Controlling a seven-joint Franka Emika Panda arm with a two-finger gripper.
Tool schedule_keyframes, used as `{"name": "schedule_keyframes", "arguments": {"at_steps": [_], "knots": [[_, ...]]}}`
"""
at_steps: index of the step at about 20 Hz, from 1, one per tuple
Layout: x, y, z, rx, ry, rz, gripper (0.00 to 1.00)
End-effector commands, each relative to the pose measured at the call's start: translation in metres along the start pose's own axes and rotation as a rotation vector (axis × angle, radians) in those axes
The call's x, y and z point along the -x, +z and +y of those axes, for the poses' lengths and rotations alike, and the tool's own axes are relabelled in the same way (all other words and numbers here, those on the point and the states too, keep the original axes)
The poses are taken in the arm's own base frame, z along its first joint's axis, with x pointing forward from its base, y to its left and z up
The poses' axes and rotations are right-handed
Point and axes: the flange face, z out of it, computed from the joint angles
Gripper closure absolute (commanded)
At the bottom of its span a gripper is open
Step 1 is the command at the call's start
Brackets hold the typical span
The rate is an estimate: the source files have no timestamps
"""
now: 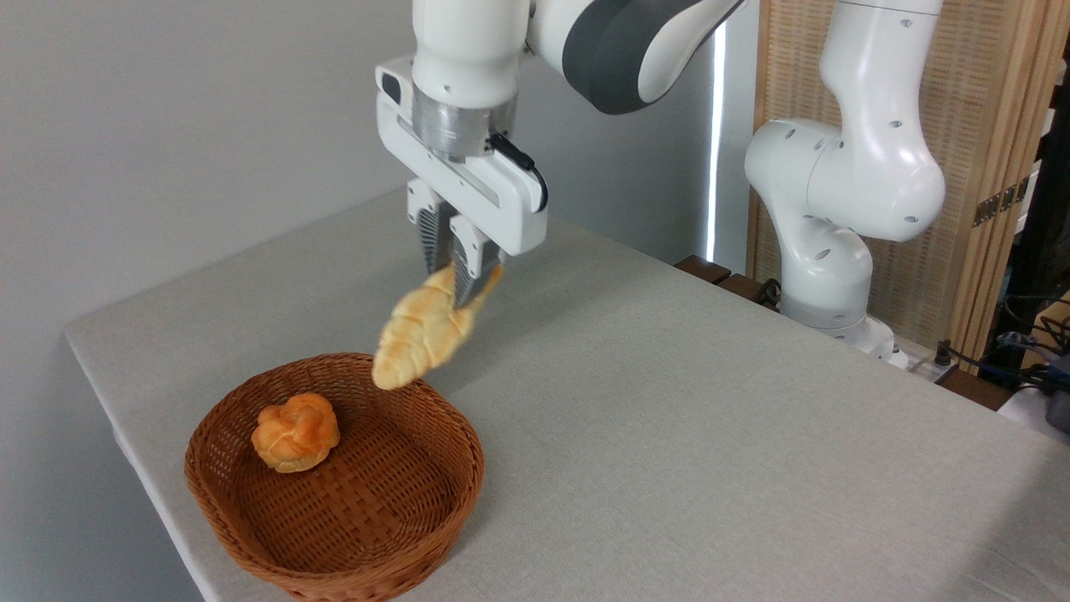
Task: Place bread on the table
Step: 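Lift the bread roll out of the basket and carry it away, then lower the bread roll onto the table and open the gripper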
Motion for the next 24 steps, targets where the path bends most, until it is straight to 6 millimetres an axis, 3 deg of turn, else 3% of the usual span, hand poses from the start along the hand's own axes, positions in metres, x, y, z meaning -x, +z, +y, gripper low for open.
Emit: {"name": "schedule_keyframes", "arguments": {"at_steps": [1, 11, 15, 24], "knots": [[0.011, 0.019, 0.018, -0.01, 0.066, -0.074, 0.68], [0.017, 0.033, 0.033, 0.039, 0.097, -0.149, 0.69], [0.014, 0.026, 0.045, 0.031, 0.122, -0.137, 0.69], [0.023, 0.023, 0.044, 0.02, 0.126, -0.118, 0.67]]}}
